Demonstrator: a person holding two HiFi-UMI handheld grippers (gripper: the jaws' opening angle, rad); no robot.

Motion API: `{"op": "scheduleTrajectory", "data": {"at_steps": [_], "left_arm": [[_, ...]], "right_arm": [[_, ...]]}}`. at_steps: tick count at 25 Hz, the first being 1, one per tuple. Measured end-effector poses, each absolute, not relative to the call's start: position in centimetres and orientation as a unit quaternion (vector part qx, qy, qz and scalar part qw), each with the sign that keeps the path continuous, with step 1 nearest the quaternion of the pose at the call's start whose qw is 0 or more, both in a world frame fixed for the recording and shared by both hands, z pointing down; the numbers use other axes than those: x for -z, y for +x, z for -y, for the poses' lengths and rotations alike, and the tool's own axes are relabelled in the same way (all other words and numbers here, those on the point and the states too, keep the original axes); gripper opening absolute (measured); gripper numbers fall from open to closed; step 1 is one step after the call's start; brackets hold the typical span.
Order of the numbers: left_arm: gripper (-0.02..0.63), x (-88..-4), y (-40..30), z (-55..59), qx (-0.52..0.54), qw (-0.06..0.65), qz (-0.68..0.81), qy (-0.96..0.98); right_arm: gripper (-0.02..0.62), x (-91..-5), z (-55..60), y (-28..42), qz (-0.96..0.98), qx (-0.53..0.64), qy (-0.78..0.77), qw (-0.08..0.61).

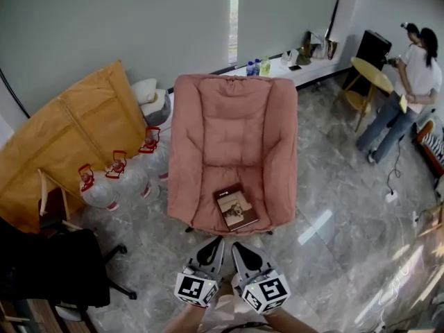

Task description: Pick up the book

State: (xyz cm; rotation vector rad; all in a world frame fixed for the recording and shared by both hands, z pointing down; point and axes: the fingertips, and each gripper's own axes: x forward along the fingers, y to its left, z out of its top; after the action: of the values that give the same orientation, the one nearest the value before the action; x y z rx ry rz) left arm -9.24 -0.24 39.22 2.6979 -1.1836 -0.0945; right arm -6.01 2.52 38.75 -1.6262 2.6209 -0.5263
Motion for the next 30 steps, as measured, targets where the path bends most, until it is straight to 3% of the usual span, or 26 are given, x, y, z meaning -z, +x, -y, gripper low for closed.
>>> {"op": "scheduleTrajectory", "data": {"at_steps": [30], "left_arm": [[0.021,-54.4,-5.7,5.7,-0.035,0.178,0.410,0.894]], "right_arm": [[0.014,-54.0,4.2,-1.9,-0.822,0.271,-0.499,-0.032]]}}
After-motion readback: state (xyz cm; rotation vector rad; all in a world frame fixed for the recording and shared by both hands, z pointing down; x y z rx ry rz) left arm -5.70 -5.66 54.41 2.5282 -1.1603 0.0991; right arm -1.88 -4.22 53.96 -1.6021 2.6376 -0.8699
